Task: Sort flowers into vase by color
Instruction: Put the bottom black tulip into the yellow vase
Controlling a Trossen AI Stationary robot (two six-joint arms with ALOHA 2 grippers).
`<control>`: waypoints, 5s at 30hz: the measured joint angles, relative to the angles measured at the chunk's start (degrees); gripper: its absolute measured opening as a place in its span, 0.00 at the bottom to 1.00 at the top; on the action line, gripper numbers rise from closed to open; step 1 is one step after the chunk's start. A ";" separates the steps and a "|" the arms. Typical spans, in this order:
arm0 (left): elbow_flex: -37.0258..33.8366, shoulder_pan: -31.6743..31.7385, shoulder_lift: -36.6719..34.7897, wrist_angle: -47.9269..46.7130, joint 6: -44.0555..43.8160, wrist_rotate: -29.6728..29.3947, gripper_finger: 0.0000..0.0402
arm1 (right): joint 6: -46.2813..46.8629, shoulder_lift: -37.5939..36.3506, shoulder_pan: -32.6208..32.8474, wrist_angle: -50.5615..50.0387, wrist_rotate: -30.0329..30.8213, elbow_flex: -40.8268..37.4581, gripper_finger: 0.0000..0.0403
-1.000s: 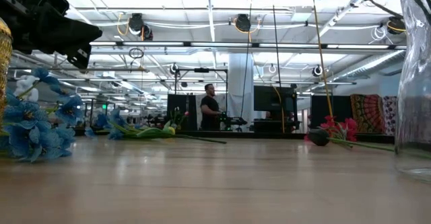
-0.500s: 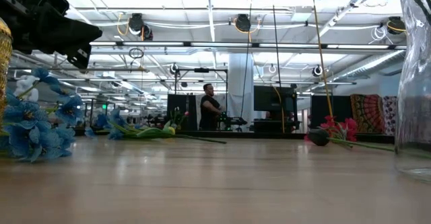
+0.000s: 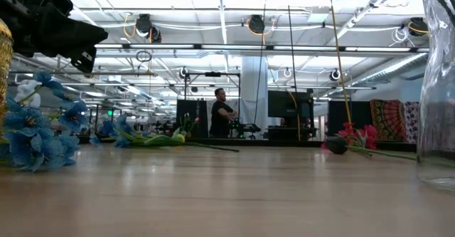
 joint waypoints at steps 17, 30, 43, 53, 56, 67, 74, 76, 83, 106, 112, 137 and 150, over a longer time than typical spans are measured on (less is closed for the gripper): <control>0.00 0.00 -0.02 0.00 -0.02 0.00 0.09 | 14.29 21.63 1.90 -20.40 1.26 23.56 0.00; 0.00 0.00 0.00 -0.02 0.00 0.00 0.09 | 26.72 23.51 14.25 -26.11 15.47 24.52 0.00; 0.02 0.00 -0.01 0.00 -0.02 0.01 0.09 | 35.74 31.26 22.11 -23.44 15.96 24.48 0.00; 0.02 0.00 0.00 -0.02 -0.01 0.00 0.09 | 39.11 38.57 24.25 -16.34 17.88 24.48 0.00; 0.01 0.00 0.00 0.00 -0.01 0.00 0.09 | 38.28 41.11 24.22 -11.72 18.42 24.48 0.00; 0.01 0.00 -0.02 -0.02 -0.02 0.00 0.09 | 37.32 50.65 21.47 -1.08 20.84 24.48 0.00; 0.01 0.00 -0.01 0.00 -0.02 0.00 0.09 | 36.25 52.76 20.20 4.47 19.86 24.46 0.00; 0.00 0.00 0.00 -0.02 -0.01 0.00 0.09 | 35.11 52.79 19.91 4.41 19.64 24.46 0.00; 0.00 -0.01 0.00 -0.01 -0.01 0.00 0.09 | 33.59 52.87 16.82 6.25 11.79 24.46 0.00; 0.01 0.00 -0.02 -0.01 -0.02 0.01 0.09 | 7.06 52.91 10.30 22.84 7.34 24.46 0.00; 0.02 0.00 -0.02 -0.02 0.00 0.00 0.09 | 7.03 52.91 10.36 22.05 7.49 24.46 0.00; 0.00 0.00 0.00 -0.02 0.00 0.00 0.09 | 19.11 52.87 9.18 11.67 7.30 24.46 0.02; 0.02 0.00 -0.02 -0.02 -0.02 0.02 0.09 | 23.70 52.75 9.18 6.73 7.18 24.46 0.26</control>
